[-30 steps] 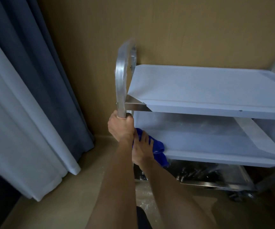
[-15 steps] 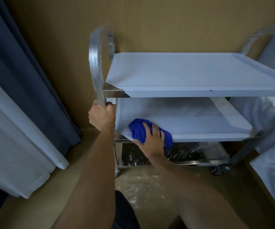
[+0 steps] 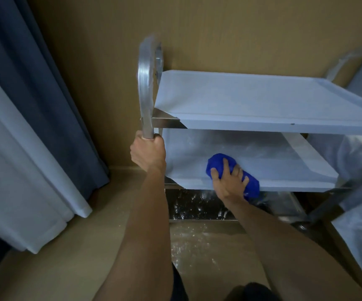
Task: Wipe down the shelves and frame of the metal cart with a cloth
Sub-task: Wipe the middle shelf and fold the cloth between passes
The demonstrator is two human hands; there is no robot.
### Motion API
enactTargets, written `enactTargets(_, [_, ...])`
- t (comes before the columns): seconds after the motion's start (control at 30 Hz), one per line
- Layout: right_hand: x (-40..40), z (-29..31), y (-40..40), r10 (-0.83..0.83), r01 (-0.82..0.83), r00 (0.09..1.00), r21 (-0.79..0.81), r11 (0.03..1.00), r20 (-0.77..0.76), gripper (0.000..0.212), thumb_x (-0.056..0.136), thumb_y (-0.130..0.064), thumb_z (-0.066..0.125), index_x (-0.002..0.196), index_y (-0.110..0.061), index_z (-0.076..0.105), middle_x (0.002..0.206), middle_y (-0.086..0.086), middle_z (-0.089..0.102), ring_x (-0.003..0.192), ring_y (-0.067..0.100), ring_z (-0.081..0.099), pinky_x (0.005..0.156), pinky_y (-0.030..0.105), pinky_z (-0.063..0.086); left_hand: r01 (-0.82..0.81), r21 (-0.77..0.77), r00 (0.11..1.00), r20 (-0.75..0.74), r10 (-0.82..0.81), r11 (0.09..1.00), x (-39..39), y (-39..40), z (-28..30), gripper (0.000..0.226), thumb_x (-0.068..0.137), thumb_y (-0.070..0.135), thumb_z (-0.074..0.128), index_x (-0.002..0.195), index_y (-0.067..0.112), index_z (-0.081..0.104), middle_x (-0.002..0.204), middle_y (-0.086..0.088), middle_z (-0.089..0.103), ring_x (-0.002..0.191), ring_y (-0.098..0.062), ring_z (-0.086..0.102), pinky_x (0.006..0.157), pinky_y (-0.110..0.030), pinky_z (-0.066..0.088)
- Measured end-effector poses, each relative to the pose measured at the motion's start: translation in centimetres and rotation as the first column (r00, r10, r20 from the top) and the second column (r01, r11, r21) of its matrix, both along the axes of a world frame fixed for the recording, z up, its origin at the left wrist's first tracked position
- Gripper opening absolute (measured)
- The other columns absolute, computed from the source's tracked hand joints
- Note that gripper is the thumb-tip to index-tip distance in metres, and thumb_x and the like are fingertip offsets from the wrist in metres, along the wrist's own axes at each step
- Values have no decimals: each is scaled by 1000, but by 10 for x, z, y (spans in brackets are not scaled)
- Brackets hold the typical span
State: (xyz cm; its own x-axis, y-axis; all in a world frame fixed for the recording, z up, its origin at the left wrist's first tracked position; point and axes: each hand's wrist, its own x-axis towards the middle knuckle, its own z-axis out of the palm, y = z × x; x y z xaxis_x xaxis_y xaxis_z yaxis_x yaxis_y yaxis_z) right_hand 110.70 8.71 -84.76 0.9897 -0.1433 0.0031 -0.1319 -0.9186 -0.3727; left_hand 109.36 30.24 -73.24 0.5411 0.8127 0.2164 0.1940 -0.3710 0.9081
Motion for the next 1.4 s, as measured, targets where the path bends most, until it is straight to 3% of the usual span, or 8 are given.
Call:
enactTargets(0.2, [-15, 10, 130, 361, -364, 931, -74, 929, -53, 65, 102, -47, 30, 157, -29, 1, 163, 18, 10, 150, 36, 9, 120, 58, 7, -17, -2, 999, -28, 17, 1000, -2, -4, 2, 12, 84, 28, 61, 88, 18, 58, 73, 2, 61, 68, -17, 61, 65, -29, 51])
enactTargets(0.3, [-22, 6, 154, 366, -365, 931, -35, 930, 16, 67, 101, -32, 42, 157, -28, 5, 162, 18, 14, 150, 36, 11, 120, 58, 10, -29, 4, 998, -47, 29, 1000, -3, -1, 5, 12, 83, 27, 60, 86, 16, 60, 71, 1, 62, 66, -18, 61, 66, -30, 53])
enactTargets(0.47, [-15, -2, 129, 369, -368, 928, -26, 929, 55, 59, 102, -50, 27, 156, -30, 13, 161, 12, 22, 148, 31, 19, 120, 51, 10, -12, 57, 998, -63, 15, 998, -2, 0, 2, 9, 78, 26, 59, 80, 17, 60, 67, 3, 61, 62, -17, 62, 64, -34, 57])
enactTargets(0.7, [5, -10, 13, 51, -49, 995, -19, 999, 80, 54, 100, -45, 36, 151, -31, 28, 158, 13, 27, 146, 30, 21, 118, 51, 11, -43, 76, 994, -94, 50, 996, -3, -5, 6, 8, 81, 22, 59, 81, 17, 54, 73, 0, 54, 67, -22, 51, 66, -30, 40])
enactTargets(0.93, [19, -3, -83, -333, 334, 943, 74, 940, -17, 60, 99, -45, 41, 155, -30, 25, 162, 15, 16, 150, 31, 8, 120, 56, 6, -8, 37, 998, -57, 10, 999, -4, -7, 4, 13, 80, 26, 61, 88, 16, 63, 73, 3, 61, 68, -19, 60, 67, -28, 49])
enactTargets(1.13, [10, -4, -14, -171, 171, 985, -17, 985, -18, 68, 96, -65, 29, 156, -33, 20, 163, 16, 14, 150, 36, 8, 118, 62, 5, -2, 36, 997, -75, 4, 999, 0, 2, -1, 10, 83, 27, 63, 86, 18, 59, 73, 5, 61, 67, -15, 62, 65, -24, 49])
enactTargets(1.3, [-1, -1, 102, 169, -169, 986, -34, 985, -3, 63, 98, -62, 29, 154, -33, 22, 162, 17, 15, 150, 37, 9, 117, 60, 4, -13, 30, 995, -101, 16, 999, 5, 2, -2, 10, 84, 24, 62, 89, 15, 61, 74, 3, 60, 69, -16, 61, 61, -25, 46])
enactTargets(1.4, [-10, 1, 146, 229, -229, 973, 24, 973, -26, 60, 99, -56, 35, 153, -34, 23, 163, 17, 14, 150, 36, 6, 118, 59, 2, -58, 49, 993, -104, 62, 997, 3, 4, 2, 7, 83, 23, 59, 83, 16, 58, 63, 8, 49, 64, -16, 55, 62, -28, 47])
